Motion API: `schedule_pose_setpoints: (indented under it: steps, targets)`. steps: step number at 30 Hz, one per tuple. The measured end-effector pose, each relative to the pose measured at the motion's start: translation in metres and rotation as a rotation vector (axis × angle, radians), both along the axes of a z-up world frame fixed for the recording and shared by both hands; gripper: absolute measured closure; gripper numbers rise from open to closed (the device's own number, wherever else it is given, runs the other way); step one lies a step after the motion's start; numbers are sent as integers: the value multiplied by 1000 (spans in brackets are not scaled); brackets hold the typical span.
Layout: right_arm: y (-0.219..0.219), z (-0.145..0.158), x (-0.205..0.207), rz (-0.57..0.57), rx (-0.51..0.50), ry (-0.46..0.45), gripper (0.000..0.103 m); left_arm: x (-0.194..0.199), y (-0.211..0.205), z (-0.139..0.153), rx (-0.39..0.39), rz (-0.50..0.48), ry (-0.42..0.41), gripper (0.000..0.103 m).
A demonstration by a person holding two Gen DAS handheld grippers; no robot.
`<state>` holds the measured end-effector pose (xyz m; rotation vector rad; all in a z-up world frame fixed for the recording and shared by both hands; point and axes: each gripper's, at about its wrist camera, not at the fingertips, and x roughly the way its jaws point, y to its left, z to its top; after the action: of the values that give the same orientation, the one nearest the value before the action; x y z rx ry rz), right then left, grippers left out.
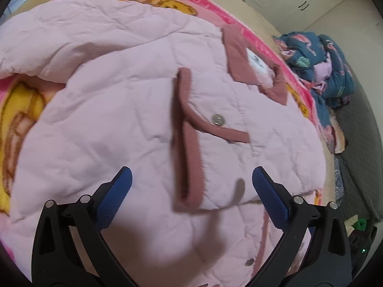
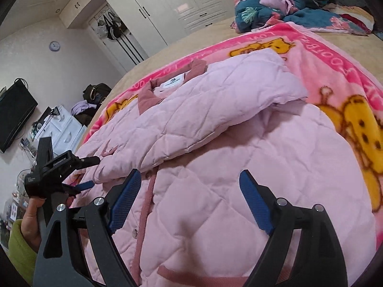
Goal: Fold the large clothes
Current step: 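Grasp the dark-pink trimmed front edge with the left tool, then fold the jacket front panel over the folded sleeve with the left tool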
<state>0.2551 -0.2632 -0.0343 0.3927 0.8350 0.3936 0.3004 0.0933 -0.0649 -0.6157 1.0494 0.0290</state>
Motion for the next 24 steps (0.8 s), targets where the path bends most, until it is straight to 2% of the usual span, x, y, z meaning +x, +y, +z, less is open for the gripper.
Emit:
schedule_pose_setpoints:
  steps: [4,6,7,9,11,16,20,24]
  targets:
    - [-11,3,-4,-24,3,-9,20,6,-15,1,8,-36,-15,9]
    - [-15,4,-5,-33,3,-13,20,11,-24,-3,10,-65,-8,19]
    - [-16,4,-6,-37,3,-14,20,13,-30,-4,32,-80,-2,31]
    - [-19,4,-7,-48,-3,-14,20,15,-37,-4,74,-93,-8,36]
    - [-21,3,-7,-54,-2,-11,20,15,-41,-1,113,-109,-17,60]
    - [-20,5,-8,-59,-11,-21,20,16,-38,9,150,-138,-50,88]
    - [-18,7,-9,-57,-7,-27,20,20,-36,36,157,-160,-118,92]
    - [-18,9,-7,-55,-2,-32,20,29,-31,85,190,-166,-231,95]
